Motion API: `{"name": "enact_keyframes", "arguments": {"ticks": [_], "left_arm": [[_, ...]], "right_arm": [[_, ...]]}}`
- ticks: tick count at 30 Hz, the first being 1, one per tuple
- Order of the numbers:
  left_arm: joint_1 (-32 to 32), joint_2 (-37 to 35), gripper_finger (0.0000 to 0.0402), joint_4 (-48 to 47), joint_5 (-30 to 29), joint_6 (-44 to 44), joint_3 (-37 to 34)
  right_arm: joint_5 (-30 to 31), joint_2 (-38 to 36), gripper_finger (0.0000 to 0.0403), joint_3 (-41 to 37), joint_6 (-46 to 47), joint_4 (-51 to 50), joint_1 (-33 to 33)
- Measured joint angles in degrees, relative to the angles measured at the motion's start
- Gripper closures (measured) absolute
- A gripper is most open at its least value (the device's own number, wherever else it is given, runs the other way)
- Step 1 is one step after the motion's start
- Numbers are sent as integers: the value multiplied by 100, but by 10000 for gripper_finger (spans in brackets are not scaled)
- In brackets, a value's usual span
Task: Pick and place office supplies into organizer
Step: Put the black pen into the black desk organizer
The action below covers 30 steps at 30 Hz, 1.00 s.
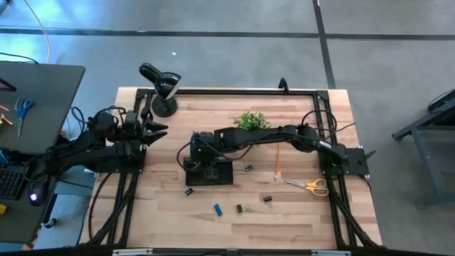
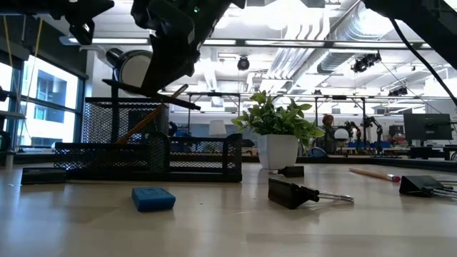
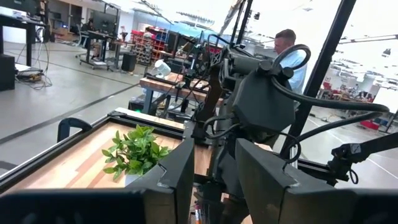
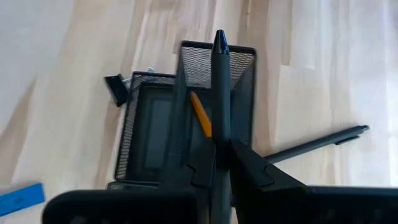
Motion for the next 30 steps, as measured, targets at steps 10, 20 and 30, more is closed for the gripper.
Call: {"name": "enact_keyframes", "arguments": {"ticks": [10, 20, 30], "left_arm": [[0, 90, 296, -298, 0, 0, 0], [0, 1154, 296, -483, 0, 92, -4], [-2, 1335, 296, -272, 0, 109, -4]], "right_arm": [[-2, 131, 386, 17, 1, -1, -33], [22, 216, 388, 7, -7, 10, -91], [22, 219, 387, 0, -170, 101, -91]]}}
